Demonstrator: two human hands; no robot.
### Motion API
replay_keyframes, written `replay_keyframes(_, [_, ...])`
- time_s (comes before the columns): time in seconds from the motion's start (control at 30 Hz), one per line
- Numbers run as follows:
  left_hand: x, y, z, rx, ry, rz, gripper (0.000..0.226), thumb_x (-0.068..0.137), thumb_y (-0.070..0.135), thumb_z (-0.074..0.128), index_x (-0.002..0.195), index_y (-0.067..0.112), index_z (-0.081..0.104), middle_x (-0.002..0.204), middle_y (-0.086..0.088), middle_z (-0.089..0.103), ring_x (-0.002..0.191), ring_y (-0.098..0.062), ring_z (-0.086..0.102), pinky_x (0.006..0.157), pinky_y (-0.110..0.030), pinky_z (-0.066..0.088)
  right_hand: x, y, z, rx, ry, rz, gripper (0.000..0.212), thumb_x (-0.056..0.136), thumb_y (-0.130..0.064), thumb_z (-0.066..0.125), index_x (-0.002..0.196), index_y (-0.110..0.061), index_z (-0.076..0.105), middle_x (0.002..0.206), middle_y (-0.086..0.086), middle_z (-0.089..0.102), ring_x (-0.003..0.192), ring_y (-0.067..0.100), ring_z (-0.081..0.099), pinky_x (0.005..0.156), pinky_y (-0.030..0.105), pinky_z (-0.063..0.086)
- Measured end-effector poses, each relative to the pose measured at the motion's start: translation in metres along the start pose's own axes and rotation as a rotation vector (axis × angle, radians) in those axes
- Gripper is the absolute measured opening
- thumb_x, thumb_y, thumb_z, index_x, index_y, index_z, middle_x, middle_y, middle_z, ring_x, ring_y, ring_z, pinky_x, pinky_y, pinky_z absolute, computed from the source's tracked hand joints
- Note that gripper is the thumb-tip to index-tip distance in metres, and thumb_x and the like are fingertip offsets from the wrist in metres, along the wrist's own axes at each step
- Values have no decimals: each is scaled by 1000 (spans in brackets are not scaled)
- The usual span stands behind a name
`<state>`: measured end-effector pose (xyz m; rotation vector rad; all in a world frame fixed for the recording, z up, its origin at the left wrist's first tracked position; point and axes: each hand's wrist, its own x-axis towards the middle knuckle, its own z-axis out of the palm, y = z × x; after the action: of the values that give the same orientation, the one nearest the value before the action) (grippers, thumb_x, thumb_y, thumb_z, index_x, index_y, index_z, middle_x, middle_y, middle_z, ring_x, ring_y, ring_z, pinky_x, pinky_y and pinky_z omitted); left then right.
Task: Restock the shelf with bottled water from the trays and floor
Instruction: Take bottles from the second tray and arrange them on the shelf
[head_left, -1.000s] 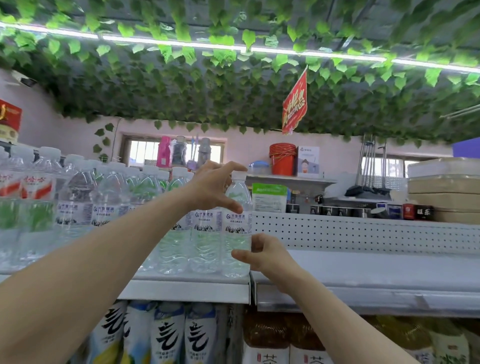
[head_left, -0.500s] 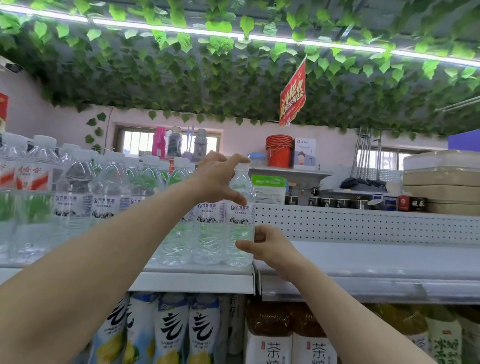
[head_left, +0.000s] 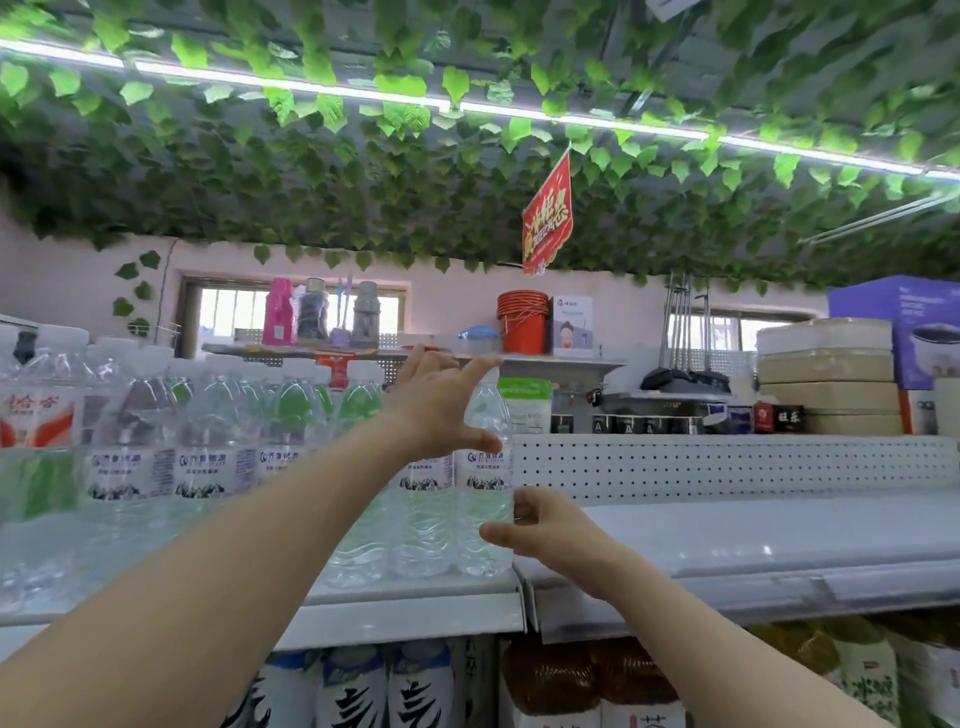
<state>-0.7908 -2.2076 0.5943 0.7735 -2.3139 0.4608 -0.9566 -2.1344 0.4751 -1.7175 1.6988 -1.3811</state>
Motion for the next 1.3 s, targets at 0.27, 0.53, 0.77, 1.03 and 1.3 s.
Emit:
replay_keyframes(0.27, [-15,8,-7,29,72,-54,117,71,73,69,159,27,8,165,-4,17,153,-27,8,125,-46,8,-10,-36,-22,-267,96,65,71,84,-46,80,139,-10,55,128,6,63,117,22,61,106,44,49])
replay_keyframes(0.53, [-89,55,-59,-133,61,-288,84,80,48,77,146,13,39,149,-13,42,138,-34,35,114,-46,31,-90,-89,-72,-814,200,-92,68,92,-54,66,148,-20,48,149,5,53,140,28,45,115,46,39])
replay_keyframes(0.77, [-185,137,-82,-179,-63,-491,77,88,52,66,146,8,41,152,-20,36,139,-37,36,113,-48,34,-217,-105,-94,-918,142,-82,65,98,-52,58,151,-18,42,154,11,43,140,31,42,113,44,39])
replay_keyframes(1.03, [-318,253,-101,-282,-132,-587,71,78,44,79,137,15,52,138,-12,51,125,-30,50,103,-40,45,-371,-90,-104,-733,70,-100,62,94,-46,67,147,-25,43,149,7,46,129,27,52,89,33,42])
replay_keyframes(1.3, [-419,326,-103,-408,-4,-584,52,91,51,63,131,20,56,136,-4,54,131,-23,44,109,-40,37,-482,-60,-102,-611,53,-105,59,94,-51,64,146,-31,45,148,4,49,138,25,44,109,43,41])
